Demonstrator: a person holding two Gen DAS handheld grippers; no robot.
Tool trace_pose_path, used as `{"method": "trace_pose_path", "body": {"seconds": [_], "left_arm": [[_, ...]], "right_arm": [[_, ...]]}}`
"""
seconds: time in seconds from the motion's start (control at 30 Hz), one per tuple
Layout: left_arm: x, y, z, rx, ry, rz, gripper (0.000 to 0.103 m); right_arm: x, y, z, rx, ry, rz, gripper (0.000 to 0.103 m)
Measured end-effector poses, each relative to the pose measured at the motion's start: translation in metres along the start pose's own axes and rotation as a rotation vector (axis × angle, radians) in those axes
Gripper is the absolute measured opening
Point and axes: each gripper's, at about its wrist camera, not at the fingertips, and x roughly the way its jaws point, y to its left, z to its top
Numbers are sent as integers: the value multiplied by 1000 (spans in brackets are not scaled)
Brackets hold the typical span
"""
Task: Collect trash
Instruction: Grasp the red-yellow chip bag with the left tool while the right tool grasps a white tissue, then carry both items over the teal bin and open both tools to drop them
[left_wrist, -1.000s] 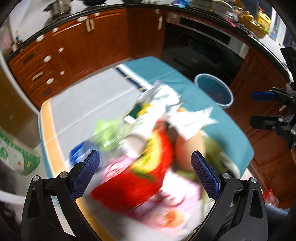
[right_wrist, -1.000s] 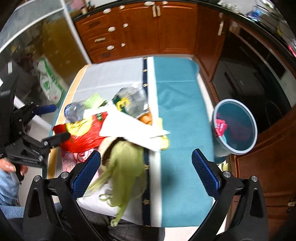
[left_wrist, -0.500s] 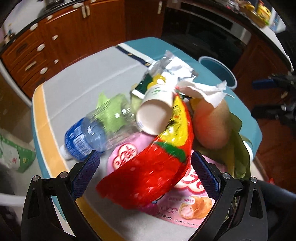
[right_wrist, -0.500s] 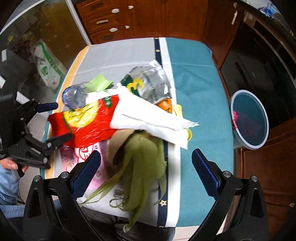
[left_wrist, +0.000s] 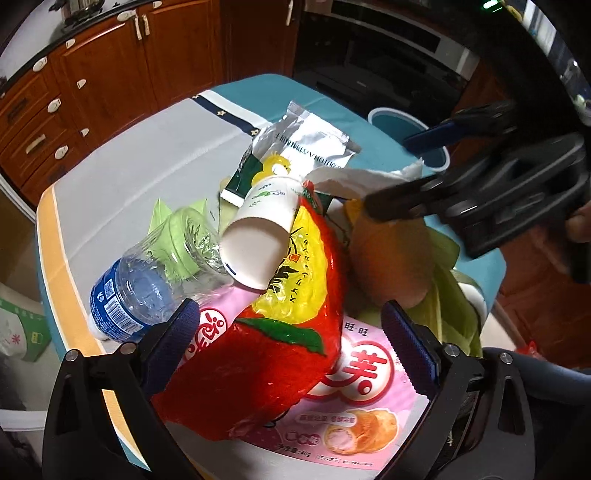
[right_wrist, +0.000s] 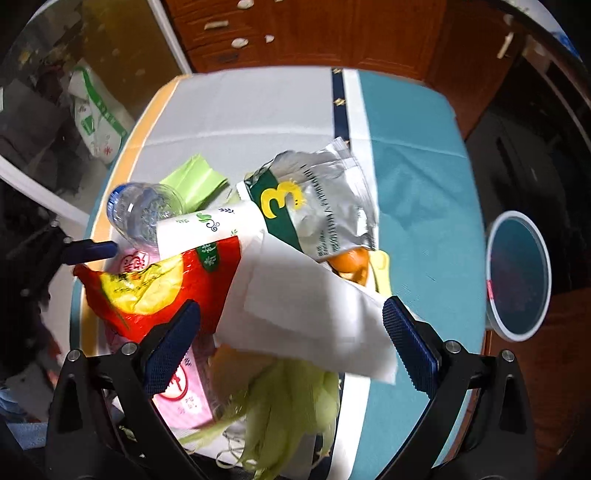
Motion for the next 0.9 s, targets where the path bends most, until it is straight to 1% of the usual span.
{"method": "trace_pose_path", "body": {"seconds": [0.03,0.07,0.1,0.13,0.17,0.2,0.23,0.27,0.3,0.33,0.37,0.4,0.5,0.67,0.77,0.9], "left_arm": [[0,0,0,-3,4,-1,87],[1,-1,0,-5,11,-4,82],[1,-1,-1,-5,15,-6,74],[2,-3,-1,-1,22,-4,70],[3,-5,-2,1,29,-3,61],[5,-7,-3,1,40,-4,51],[5,-8,-4,-1,43,-6,46],[5,-9,-5,-3,44,-12,39],[4,-11,-6,-4,43,-18,27],[2,-14,-7,-4,43,-21,24],[0,-16,-8,-2,41,-19,15],[-3,-20,-9,5,38,-15,11],[-17,-31,-11,21,9,3,9],[-48,-40,-6,-1,-48,4,9],[-67,-46,-2,-6,-86,2,9],[-80,-57,13,2,-120,0,9]], "right_arm": [[5,1,0,-9,6,-2,94],[7,2,0,-15,8,-6,94],[10,3,-2,-23,2,-16,93],[11,3,-3,-29,-4,-22,83],[12,4,-3,-30,-3,-23,65],[14,1,-5,-20,4,-12,52],[14,-1,-6,-1,7,4,28],[11,-4,-8,9,-7,-5,17],[8,-4,-9,9,-17,-11,12],[5,-5,-10,10,-27,-13,7],[0,-6,-13,11,-43,-12,5],[-5,-5,-14,7,-57,-17,4],[-21,-5,-17,0,-101,-15,4],[-56,-15,-24,38,-178,16,4],[-74,-25,-30,57,-214,23,4],[-89,-39,-40,87,-253,17,4]]}}
